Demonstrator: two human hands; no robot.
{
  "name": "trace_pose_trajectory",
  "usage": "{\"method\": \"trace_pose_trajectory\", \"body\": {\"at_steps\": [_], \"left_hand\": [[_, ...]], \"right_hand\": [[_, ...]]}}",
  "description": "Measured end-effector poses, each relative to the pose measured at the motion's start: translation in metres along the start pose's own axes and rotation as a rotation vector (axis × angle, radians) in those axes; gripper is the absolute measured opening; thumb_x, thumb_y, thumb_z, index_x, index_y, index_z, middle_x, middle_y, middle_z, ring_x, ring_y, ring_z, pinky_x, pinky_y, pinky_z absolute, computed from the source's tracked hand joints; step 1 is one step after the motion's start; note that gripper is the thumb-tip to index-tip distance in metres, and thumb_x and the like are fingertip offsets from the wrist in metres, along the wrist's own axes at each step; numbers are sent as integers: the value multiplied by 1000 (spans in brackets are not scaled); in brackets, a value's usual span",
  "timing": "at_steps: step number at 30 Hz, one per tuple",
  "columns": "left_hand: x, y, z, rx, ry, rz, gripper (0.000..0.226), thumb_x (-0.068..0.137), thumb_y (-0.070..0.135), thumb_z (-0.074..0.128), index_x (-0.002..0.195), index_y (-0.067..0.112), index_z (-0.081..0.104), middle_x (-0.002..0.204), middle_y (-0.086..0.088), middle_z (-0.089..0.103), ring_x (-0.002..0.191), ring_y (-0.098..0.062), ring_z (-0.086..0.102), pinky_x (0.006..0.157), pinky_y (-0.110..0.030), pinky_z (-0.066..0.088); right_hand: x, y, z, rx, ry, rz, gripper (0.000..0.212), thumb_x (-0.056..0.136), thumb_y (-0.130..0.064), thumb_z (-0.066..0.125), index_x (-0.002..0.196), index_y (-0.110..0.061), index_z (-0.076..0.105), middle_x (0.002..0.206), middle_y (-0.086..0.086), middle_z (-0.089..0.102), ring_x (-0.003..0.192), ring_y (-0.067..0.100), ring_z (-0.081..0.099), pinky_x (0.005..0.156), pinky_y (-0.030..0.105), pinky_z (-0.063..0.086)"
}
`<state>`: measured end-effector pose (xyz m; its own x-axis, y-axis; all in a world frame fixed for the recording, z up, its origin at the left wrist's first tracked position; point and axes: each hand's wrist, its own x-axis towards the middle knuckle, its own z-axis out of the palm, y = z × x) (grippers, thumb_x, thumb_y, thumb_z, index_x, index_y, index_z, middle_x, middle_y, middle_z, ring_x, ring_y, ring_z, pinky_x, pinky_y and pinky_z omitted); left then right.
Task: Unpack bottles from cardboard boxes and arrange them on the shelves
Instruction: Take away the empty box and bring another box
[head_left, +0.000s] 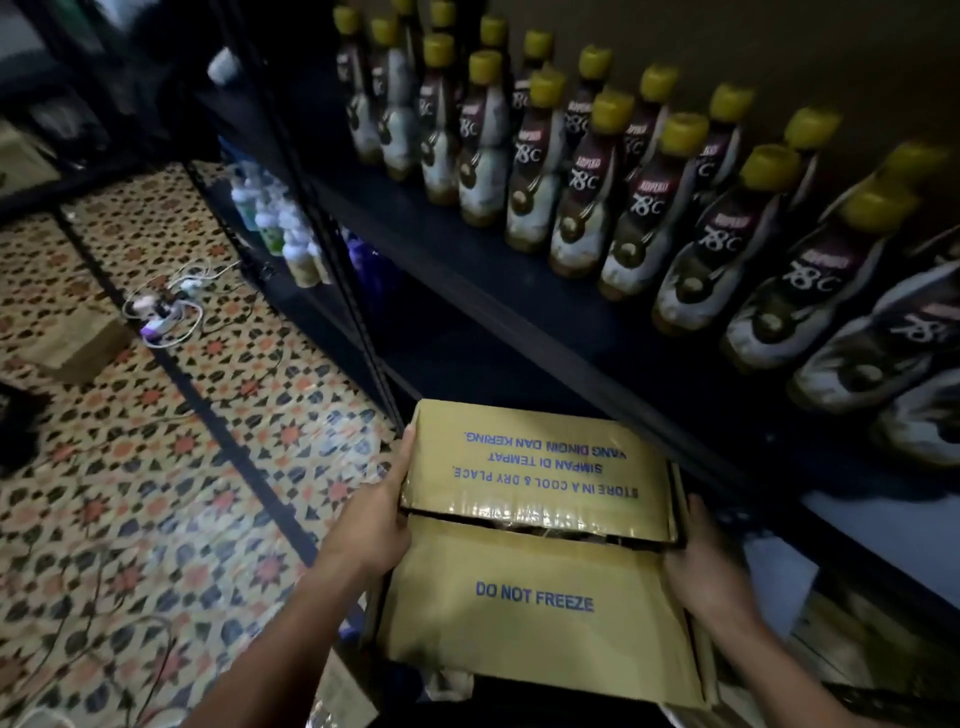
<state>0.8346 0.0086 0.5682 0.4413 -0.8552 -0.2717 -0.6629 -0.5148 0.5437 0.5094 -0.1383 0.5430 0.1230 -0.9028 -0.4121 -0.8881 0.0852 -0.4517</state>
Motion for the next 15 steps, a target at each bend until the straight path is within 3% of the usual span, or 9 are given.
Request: {"method": "trace_pose_trajectory", "body": {"at_steps": [2,5,7,9,11,13,15], "left_hand": [[22,4,-3,3,-43,14,116,93,21,66,141,67,-29,100,-2,71,86,-17,67,81,-37,57],[51,12,-9,7,-79,57,117,93,21,68,142,66,-28,101,1,68,81,-8,63,68,-16,48],[77,21,-16,29,-96,102,115,93,22,67,143,65,-27,97,0,69,79,-10,63,70,-20,51],[93,27,-24,62,-130,133,113,93,23,66,146,62,-27,90,0,67,76,-11,63,71,-22,47],[111,31,-29,98,-152,177,112,93,19,64,148,58,-26,85,1,66,74,-11,63,65,-15,42],[129,31,-35,142,-172,201,112,93,12,61,150,54,-26,81,0,66,70,-12,63,58,-12,43],[146,26,-39,153,-194,226,114,93,12,61,148,56,-28,82,-1,67,69,-12,64,60,-13,47]], "right_hand": [[9,-3,0,48,26,15,65,94,-11,58,153,-23,34,140,14,56,120,35,58,99,39,49],[21,-13,-5,55,51,83,42,96,-7,57,136,-18,55,126,14,64,112,33,62,92,35,50],[28,-16,-5,40,87,122,28,96,-10,57,124,-13,63,115,14,67,103,32,64,84,38,53],[28,-15,-1,7,66,147,28,97,-14,57,124,-8,63,115,17,67,104,33,65,81,37,53],[32,-17,2,-14,51,190,32,99,-15,55,128,-5,62,121,19,66,110,34,64,83,34,50],[35,-22,7,-15,36,220,34,100,-16,56,130,-3,60,124,19,65,112,34,63,83,32,48],[36,-32,13,0,41,240,31,100,-15,57,127,-1,59,118,18,65,109,33,63,79,30,45]]}}
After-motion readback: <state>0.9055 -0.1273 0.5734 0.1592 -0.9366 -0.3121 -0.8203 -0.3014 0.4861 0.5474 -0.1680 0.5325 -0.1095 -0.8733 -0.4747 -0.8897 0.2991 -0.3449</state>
